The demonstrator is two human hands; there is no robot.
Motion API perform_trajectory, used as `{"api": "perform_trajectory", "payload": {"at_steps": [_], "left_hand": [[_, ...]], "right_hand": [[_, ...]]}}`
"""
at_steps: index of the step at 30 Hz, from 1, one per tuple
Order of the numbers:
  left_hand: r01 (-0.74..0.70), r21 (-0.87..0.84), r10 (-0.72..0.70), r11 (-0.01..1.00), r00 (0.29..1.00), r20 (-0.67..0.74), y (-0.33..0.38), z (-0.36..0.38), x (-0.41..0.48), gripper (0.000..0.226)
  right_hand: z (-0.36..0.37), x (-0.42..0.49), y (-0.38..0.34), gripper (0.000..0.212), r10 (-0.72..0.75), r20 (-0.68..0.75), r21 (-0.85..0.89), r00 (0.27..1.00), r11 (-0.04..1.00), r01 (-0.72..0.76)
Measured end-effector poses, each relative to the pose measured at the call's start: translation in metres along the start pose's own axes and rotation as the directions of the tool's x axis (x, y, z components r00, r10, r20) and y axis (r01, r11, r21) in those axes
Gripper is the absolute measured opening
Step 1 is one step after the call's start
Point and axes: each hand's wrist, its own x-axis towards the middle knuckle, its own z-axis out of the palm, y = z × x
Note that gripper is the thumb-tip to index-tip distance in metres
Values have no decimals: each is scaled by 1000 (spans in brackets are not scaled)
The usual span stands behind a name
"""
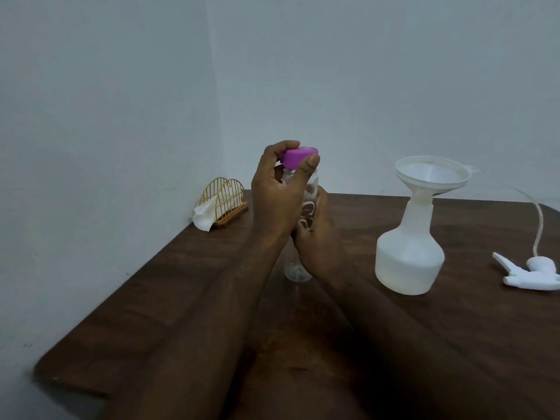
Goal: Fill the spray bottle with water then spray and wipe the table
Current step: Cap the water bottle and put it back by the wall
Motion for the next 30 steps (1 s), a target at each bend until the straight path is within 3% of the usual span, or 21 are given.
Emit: {"api": "perform_trajectory", "payload": {"at_steps": [7, 11, 15, 18, 21, 23, 27, 30], "left_hand": [[19, 10, -20, 1000, 1000, 17, -3, -3, 1, 34], [253, -186, -258, 949, 966, -5, -7, -6, -2, 36], [293, -208, -288, 933, 956, 55, -3, 1, -7, 70], [275, -93, -273, 957, 962, 30, -4, 5, -7, 53], [359, -177, -372, 917, 927, -50, -6, 4, -7, 35], [394, -245, -422, 886, 903, -76, -5, 3, -8, 38], [338, -199, -349, 920, 937, -19, -1, 6, -10, 47], [364, -222, -386, 904, 920, -63, -1, 5, -10, 32]], "right_hand": [[0, -1, 0, 56, -29, -5, 94, 1000, 995, 29], [0, -2, 2, 58, -35, -10, 105, 999, 994, 36], [0, -2, 4, 58, -32, -14, 87, 999, 996, 33], [0, -1, 4, 57, -25, 0, 66, 1000, 997, 25], [-1, -2, 3, 56, -29, 2, 69, 1000, 997, 29], [-2, -3, 3, 58, -22, 4, 79, 1000, 997, 22], [-3, -4, 2, 57, -22, 2, 68, 1000, 997, 22], [-2, -5, 1, 57, -24, -6, 82, 1000, 996, 24]]}}
